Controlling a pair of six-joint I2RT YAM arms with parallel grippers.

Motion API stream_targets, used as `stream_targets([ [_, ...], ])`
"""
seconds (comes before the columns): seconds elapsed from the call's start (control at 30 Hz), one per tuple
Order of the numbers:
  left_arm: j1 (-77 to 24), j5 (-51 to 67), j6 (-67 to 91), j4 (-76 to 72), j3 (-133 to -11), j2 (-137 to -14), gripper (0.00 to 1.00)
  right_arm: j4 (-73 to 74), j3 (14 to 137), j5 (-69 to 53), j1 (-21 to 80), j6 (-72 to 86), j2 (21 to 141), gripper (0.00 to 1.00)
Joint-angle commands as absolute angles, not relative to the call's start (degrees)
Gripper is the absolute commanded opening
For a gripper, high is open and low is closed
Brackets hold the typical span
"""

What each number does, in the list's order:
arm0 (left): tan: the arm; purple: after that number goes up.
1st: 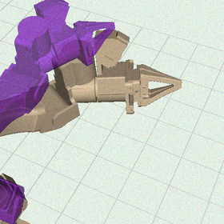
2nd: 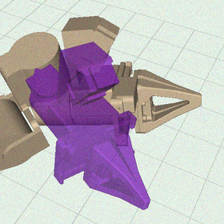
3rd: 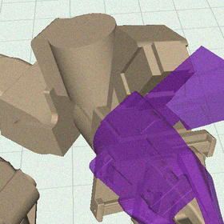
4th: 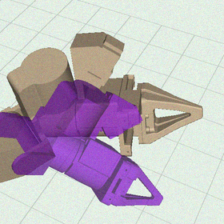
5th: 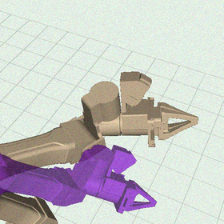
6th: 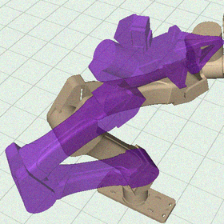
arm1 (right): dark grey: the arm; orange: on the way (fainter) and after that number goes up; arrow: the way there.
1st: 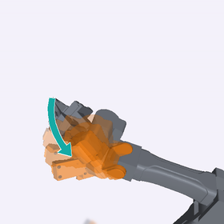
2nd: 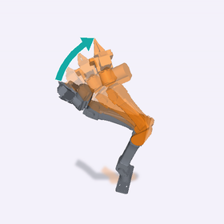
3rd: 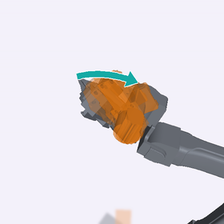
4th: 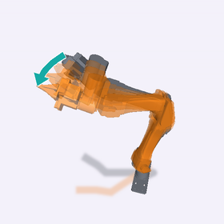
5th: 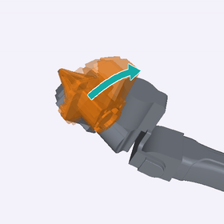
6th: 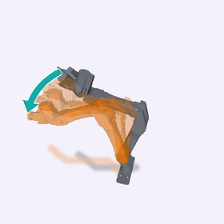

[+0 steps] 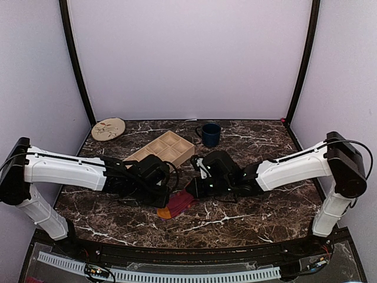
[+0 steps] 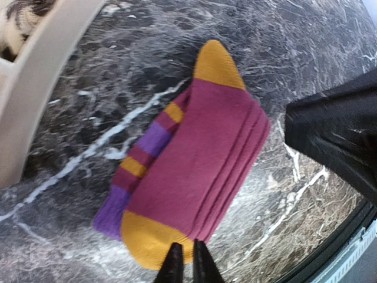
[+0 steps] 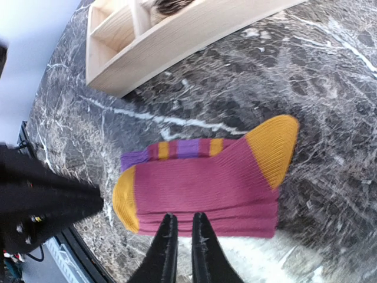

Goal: Roll the socks

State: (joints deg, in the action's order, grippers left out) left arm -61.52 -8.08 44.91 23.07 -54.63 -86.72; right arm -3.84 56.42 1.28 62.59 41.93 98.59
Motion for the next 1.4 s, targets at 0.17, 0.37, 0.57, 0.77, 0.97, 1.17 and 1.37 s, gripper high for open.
stream_targets([
  [0.17, -62.05, -2.20, 39.71, 16.09, -55.91, -89.82, 0.00, -27.90, 52.24, -15.09, 57.13, 49.28, 104.66, 0.01],
  [0.37, -62.05, -0.37, 39.25, 15.61, -55.16, -91.99, 0.00, -30.10, 53.44, -17.33, 56.40, 51.26, 108.92, 0.00],
  [0.57, -62.05, -1.32, 40.56, 17.28, -54.32, -94.48, 0.00, -33.95, 52.14, -18.51, 55.81, 53.66, 112.09, 0.00],
  [0.77, -62.05, -4.36, 42.79, 21.21, -54.72, -98.08, 0.00, -34.93, 51.32, -18.50, 55.17, 54.39, 115.42, 0.00],
  [0.97, -61.88, -6.35, 44.82, 26.70, -55.65, -101.50, 0.00, -28.68, 51.56, -14.64, 54.16, 51.38, 115.62, 0.00],
  [1.17, -61.79, -5.14, 45.66, 26.80, -54.91, -102.87, 0.00, -27.24, 51.28, -13.80, 51.05, 50.19, 115.95, 0.00],
  [1.37, -61.79, -3.41, 46.52, 25.62, -53.55, -103.32, 0.00, -27.41, 52.09, -14.70, 47.53, 48.74, 116.71, 0.00],
])
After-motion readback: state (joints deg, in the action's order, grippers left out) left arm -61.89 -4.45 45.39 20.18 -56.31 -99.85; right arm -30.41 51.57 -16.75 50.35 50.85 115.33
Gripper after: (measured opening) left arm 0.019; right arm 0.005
